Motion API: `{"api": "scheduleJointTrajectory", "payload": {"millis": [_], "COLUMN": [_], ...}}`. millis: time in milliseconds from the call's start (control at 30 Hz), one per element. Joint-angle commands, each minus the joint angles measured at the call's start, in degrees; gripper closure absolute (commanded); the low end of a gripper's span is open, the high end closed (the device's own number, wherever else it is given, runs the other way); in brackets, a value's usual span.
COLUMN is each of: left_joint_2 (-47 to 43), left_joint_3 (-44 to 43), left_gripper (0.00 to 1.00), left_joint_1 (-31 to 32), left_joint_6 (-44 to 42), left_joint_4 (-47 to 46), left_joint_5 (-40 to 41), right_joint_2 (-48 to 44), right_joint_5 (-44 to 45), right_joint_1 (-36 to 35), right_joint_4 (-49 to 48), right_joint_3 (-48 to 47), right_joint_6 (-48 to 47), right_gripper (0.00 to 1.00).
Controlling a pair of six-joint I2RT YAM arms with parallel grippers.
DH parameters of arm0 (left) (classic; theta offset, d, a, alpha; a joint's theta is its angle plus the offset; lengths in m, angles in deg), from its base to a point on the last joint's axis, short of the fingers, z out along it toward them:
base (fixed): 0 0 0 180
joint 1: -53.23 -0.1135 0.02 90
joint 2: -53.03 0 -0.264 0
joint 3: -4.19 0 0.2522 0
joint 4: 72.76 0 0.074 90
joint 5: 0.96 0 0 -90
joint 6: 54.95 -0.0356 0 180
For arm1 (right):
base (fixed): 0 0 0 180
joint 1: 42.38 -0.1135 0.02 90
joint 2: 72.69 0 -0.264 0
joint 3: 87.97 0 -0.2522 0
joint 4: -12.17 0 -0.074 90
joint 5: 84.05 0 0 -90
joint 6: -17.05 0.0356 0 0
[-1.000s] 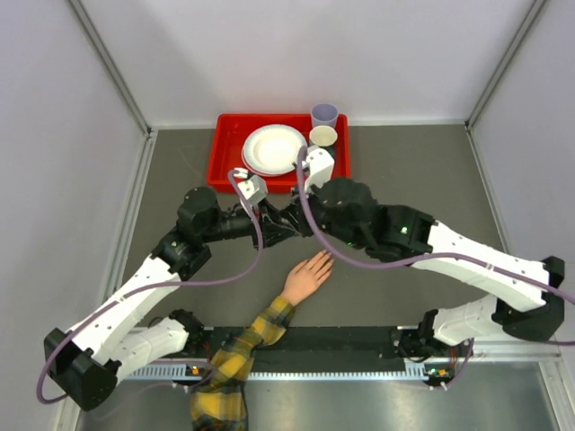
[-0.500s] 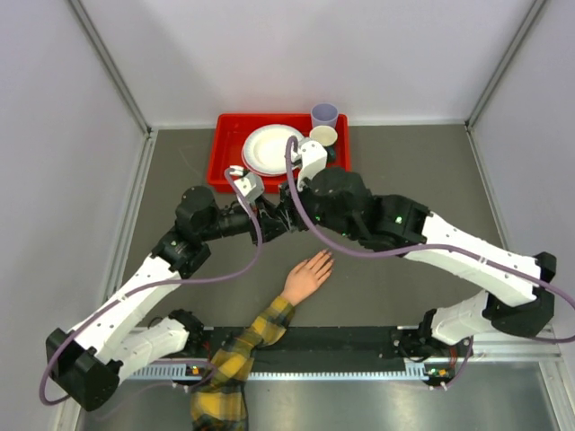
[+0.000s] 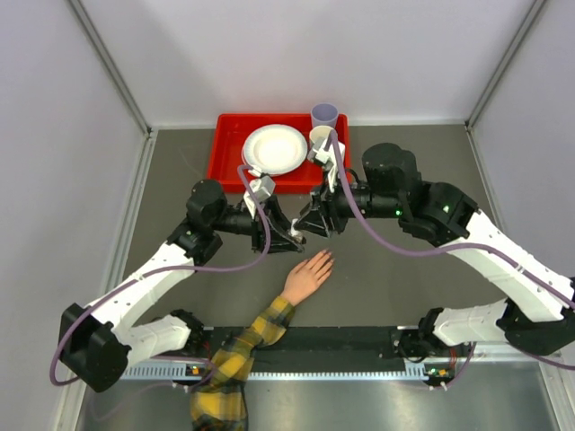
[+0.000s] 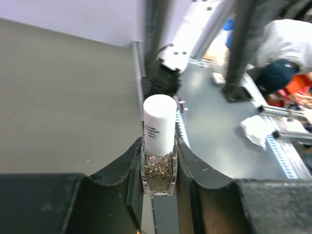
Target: Paint the nails
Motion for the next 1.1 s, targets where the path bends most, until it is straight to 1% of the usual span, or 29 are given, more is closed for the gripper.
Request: {"api": "scheduleJointTrajectory", "payload": {"millis": [0,100,200,233,367,467,567,633,667,700,733,800,833,867,900,933,967,1000,1033,1067], "left_joint_2": [-0.2,-0.1,-0.1,-0.1,-0.3,-0.3,-0.5,-0.7,-0.8,-1.0,-1.4,-2.3,-3.1,-3.3,-3.6,-3.9,-4.3,-4.8,-6.0,-6.6], "left_joint_3": [-1.5,-1.5,-1.5,-1.6,-1.5,-1.6,-1.6,-1.6,-1.6,-1.6,-1.7,-2.2,-2.5,-3.6,-4.1,-4.4,-4.8,-4.6,-3.8,-3.3], "left_gripper": [1.00,1.00,1.00,1.00,1.00,1.00,1.00,1.00,1.00,1.00,1.00,1.00,1.00,1.00,1.00,1.00,1.00,1.00,1.00,1.00], "left_joint_1": [0.1,0.2,0.3,0.3,0.4,0.5,0.5,0.5,0.5,0.5,0.6,0.4,0.5,0.4,0.5,0.4,0.4,0.4,0.3,0.3], "left_joint_6": [4.6,4.7,4.8,4.8,4.7,4.9,4.8,4.6,4.0,3.6,2.8,-2.3,-4.8,-9.6,-11.2,-12.4,-13.6,-13.7,-13.7,-13.4], "left_joint_4": [-8.4,-8.4,-8.4,-8.4,-8.3,-8.3,-8.3,-7.9,-7.6,-7.2,-5.7,-1.6,5.0,8.1,11.1,14.6,15.6,15.7,15.7,14.9], "left_joint_5": [-7.5,-7.4,-7.5,-7.4,-7.4,-7.4,-7.4,-6.9,-6.7,-6.1,-3.9,0.8,8.1,12.3,17.8,22.3,30.7,33.8,36.0,39.5], "right_joint_2": [-1.5,-1.0,0.3,0.8,1.7,2.4,2.9,3.1,3.2,3.4,3.6,3.2,2.9,2.3,1.4,1.2,1.4,1.7,2.1,2.4], "right_joint_5": [-6.9,-7.7,-10.3,-11.2,-14.6,-15.2,-15.3,-15.3,-14.9,-14.0,-12.5,-5.9,-3.0,5.1,10.9,24.5,31.2,37.1,46.0,49.2], "right_joint_1": [2.3,2.5,2.5,2.5,2.5,2.5,2.5,2.5,2.5,2.4,2.5,2.3,1.8,0.9,-2.1,-4.4,-6.1,-7.7,-11.2,-12.5], "right_joint_4": [-1.3,-0.8,-1.1,-1.3,-2.4,-2.4,-2.6,-3.1,-3.2,-2.9,-2.7,-2.8,-3.2,-4.0,-4.3,-4.0,-3.4,-2.4,-0.6,0.2], "right_joint_3": [0.8,0.6,0.8,1.0,1.3,1.1,0.6,0.6,0.6,0.5,0.1,0.6,1.6,2.4,2.9,3.5,3.6,3.6,3.5,3.4], "right_joint_6": [-2.8,-3.3,-3.4,-3.4,-3.4,-3.6,-3.7,-3.5,-3.4,-3.1,-2.9,-1.2,-0.2,2.4,3.9,5.6,10.4,13.2,16.1,20.7], "right_gripper": [0.59,0.57,0.57,0.59,0.62,0.64,0.69,0.80,0.88,1.00,1.00,1.00,1.00,1.00,1.00,1.00,1.00,1.00,1.00,1.00]}}
